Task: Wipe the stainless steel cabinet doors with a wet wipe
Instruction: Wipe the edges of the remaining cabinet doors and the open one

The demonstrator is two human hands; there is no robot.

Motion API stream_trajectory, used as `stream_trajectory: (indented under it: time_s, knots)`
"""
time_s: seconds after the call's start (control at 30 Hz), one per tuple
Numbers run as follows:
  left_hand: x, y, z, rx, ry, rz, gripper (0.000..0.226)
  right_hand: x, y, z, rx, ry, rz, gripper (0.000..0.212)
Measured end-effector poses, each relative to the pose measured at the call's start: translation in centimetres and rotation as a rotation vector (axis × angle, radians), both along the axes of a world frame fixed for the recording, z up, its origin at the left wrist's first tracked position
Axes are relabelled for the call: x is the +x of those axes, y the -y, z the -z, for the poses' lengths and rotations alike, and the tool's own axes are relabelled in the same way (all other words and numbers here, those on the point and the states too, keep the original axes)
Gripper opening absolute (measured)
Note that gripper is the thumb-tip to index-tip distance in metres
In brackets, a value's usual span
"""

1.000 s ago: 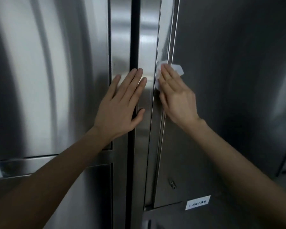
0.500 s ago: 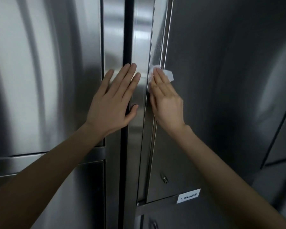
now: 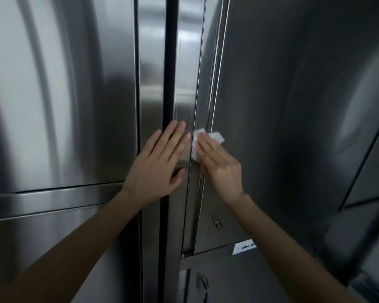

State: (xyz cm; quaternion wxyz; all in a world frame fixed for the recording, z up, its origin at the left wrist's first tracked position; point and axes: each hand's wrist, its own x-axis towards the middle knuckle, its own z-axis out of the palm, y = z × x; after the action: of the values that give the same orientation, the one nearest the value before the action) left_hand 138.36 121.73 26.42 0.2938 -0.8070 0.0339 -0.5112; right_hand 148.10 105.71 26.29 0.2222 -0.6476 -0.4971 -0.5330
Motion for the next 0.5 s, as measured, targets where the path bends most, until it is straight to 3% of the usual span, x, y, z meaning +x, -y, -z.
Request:
stream_trajectory:
  time_s: [0.17,0.37,0.5]
  knots:
    - [0.2,-0.2,0.0,0.004,-0.002,-0.012,0.075,0.4,-1.5,-0.5,0.136,-0.007,0.003,0.035]
    - [-1.0,-1.4,1.3,0.065,-0.073,-0.018,0.074,-1.4,0.7,10.5,-0.093,-0.129,0.006,0.047]
    - [-1.2,-1.4,1.8,0.091,-0.078,-0.045,0.075,-1.6,0.5,7.8,-0.065,-0.158,-0.043,0.032]
